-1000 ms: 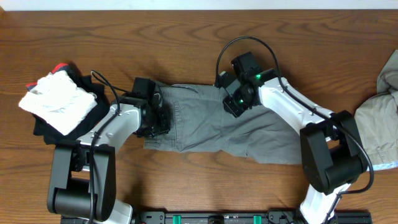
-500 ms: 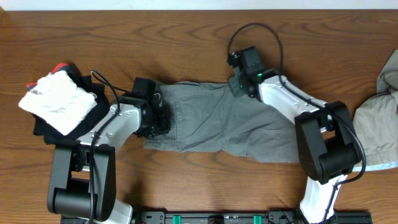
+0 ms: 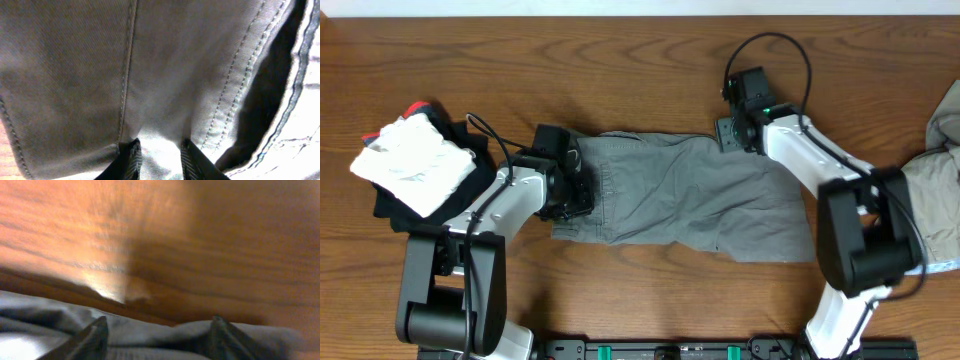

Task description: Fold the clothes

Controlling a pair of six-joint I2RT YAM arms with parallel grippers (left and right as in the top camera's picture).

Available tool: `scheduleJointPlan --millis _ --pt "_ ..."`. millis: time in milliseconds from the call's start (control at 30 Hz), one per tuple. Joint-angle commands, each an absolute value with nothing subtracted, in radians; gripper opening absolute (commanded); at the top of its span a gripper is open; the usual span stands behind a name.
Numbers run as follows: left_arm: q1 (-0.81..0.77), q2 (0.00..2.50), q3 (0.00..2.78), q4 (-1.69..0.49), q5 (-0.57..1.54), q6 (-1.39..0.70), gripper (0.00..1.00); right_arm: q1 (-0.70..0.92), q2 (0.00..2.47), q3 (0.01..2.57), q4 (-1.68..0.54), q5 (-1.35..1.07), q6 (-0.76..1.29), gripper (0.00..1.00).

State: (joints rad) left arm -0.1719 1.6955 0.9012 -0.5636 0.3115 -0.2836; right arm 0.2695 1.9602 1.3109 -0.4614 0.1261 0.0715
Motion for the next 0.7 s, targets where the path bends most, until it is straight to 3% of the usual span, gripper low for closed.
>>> scheduleJointPlan --millis 0,67,133,233,333,400,667 --pt "-0.170 1.728 0.892 -0.563 0.302 -0.278 0.29 0.263 1.787 1.319 -0.449 0.184 0.068 0.70" --pt "-0.170 1.728 0.892 -0.563 0.302 -0.277 0.29 0.262 1.725 1.319 -0.455 0.183 0.058 0.72" --pt "-0.170 1.728 0.892 -0.563 0.302 -0.278 0.29 0.263 1.676 1.319 -0.488 0.148 0.058 0.66" --pt "-0.170 1.728 0.892 -0.563 0.302 -0.277 0.29 0.276 1.633 1.319 -0.615 0.003 0.059 0.49" --pt "-0.170 1.728 0.892 -0.563 0.302 -0.277 0.29 0.298 1.633 1.318 -0.792 -0.172 0.059 0.20" --pt "-0.170 1.728 0.892 -0.559 0.302 -0.278 0.29 0.323 1.643 1.309 -0.889 -0.273 0.059 0.11" --pt "-0.170 1.728 0.892 -0.548 0.302 -0.278 0.29 0.426 1.652 1.186 -0.968 -0.366 0.075 0.09"
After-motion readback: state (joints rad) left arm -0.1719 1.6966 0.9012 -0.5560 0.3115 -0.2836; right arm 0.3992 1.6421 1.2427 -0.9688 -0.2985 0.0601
